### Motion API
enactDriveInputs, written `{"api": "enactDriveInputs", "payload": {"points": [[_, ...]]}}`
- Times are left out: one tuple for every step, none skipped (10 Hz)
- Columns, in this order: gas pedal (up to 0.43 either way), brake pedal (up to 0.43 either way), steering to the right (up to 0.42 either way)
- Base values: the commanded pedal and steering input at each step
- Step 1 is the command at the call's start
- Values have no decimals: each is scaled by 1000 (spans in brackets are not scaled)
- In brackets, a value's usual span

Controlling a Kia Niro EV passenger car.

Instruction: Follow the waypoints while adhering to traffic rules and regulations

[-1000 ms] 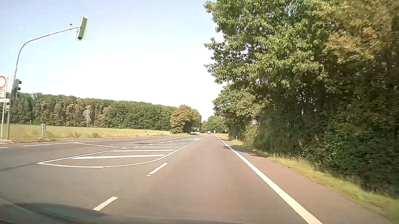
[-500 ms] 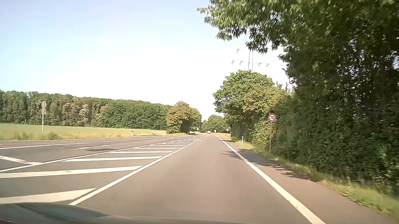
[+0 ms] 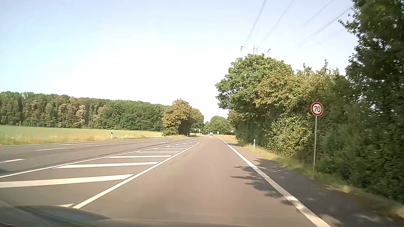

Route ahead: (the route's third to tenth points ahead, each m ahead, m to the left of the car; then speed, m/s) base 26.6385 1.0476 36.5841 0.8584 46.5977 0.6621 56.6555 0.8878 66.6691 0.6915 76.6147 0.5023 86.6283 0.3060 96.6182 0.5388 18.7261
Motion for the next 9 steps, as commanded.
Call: {"api": "enactDriveInputs", "payload": {"points": [[150,30,0],[150,24,0],[150,30,0],[150,30,0],[150,30,0],[150,30,0],[150,30,0],[150,30,0],[150,30,0]]}}
